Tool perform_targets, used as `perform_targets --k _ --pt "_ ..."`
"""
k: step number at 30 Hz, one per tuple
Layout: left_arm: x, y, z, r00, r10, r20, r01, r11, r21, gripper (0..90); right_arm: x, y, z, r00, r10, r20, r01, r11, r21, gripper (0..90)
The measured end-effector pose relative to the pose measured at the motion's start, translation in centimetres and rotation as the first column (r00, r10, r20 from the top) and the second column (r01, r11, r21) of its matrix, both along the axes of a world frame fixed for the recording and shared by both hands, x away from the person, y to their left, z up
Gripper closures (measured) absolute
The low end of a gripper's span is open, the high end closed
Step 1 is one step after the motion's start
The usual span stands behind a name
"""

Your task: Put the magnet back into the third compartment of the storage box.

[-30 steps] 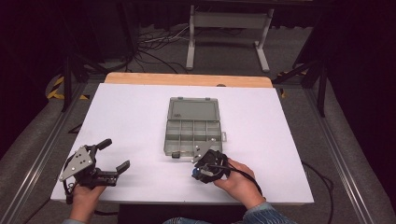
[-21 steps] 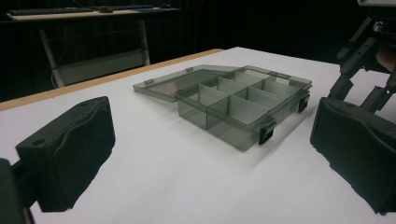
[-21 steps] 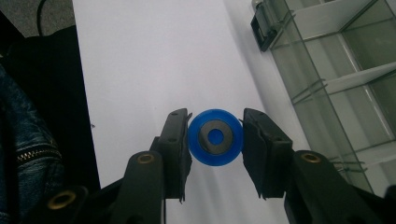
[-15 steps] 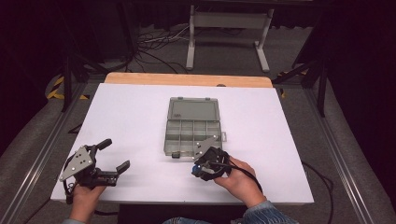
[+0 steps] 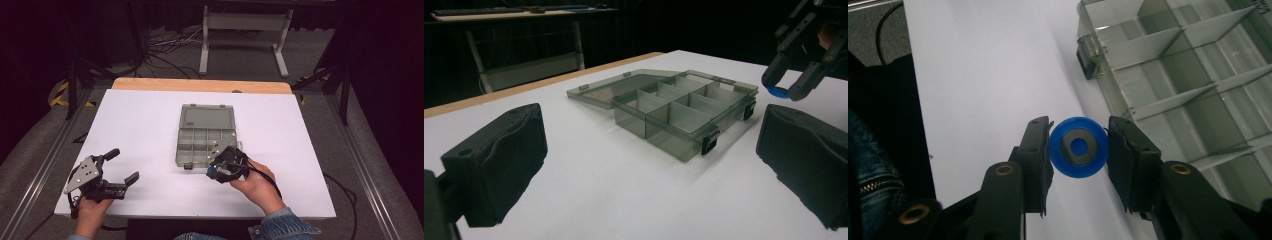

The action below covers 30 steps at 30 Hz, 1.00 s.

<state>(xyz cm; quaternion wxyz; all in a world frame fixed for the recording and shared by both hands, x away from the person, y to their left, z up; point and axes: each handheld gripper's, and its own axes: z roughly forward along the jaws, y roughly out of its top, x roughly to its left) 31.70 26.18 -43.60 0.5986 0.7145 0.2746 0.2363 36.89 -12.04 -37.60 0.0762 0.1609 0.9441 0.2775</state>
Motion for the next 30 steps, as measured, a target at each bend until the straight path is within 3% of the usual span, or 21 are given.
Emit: perform_targets --k 19,30 --pt "0.0 0.0 0.0 1.0 0.001 0.001 -0.001 1.0 0.0 0.6 3.7 -0.5 1.5 0.9963 -0.086 0.004 0.086 0.996 0.031 62.1" --pt "0.0 0.0 0.0 1.0 0.002 0.001 -0.002 1.0 -0.001 0.6 5.9 -0.5 1.9 0.9885 -0.151 0.005 0.151 0.988 0.039 62.1"
